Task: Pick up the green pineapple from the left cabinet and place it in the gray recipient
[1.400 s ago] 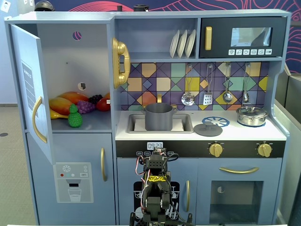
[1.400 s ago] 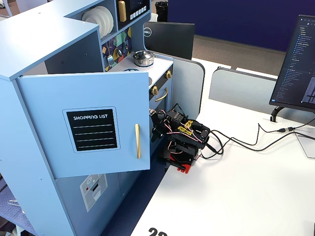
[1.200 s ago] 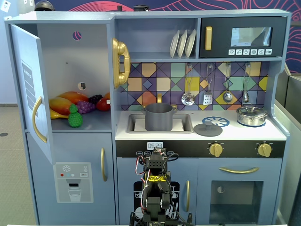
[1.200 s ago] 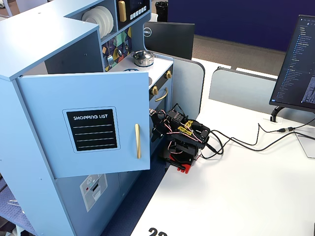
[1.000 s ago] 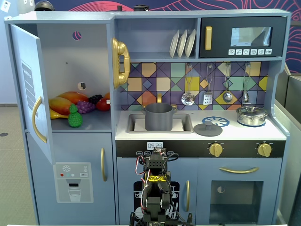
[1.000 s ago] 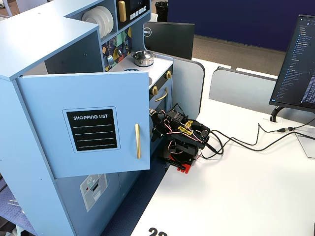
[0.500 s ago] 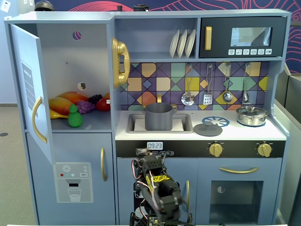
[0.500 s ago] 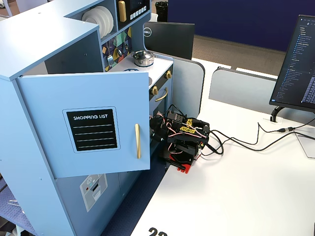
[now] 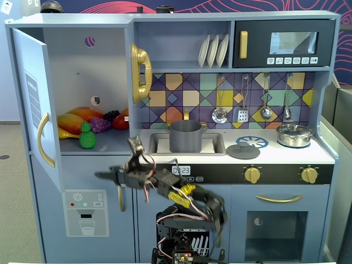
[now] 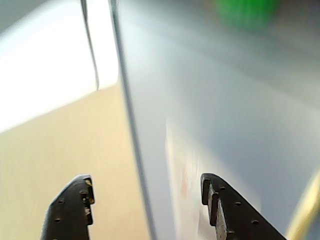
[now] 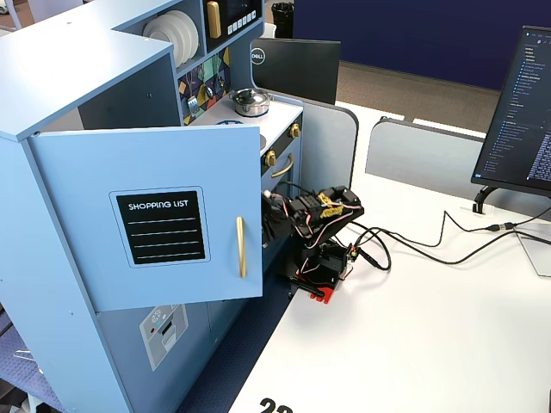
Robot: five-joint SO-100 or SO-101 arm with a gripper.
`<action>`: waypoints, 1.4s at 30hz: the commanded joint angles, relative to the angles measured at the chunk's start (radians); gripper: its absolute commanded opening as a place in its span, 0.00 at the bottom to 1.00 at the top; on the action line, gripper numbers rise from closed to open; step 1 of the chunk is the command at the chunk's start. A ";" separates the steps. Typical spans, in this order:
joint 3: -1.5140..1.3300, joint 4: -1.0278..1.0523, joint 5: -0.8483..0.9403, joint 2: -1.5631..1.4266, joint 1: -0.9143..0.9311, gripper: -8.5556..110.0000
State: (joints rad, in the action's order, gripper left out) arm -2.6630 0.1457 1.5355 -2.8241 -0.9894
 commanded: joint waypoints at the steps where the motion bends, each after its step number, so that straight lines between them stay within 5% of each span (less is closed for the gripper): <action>1: 0.247 -0.143 0.020 0.225 0.064 0.26; 16: 0.477 -0.460 0.081 0.632 0.166 0.37; 32: 0.738 -0.477 0.035 0.942 0.199 0.40; 42: 0.980 -0.426 0.078 1.155 0.192 0.34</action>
State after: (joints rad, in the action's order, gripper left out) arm -1.8346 -0.2930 1.5877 -1.7058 -0.8007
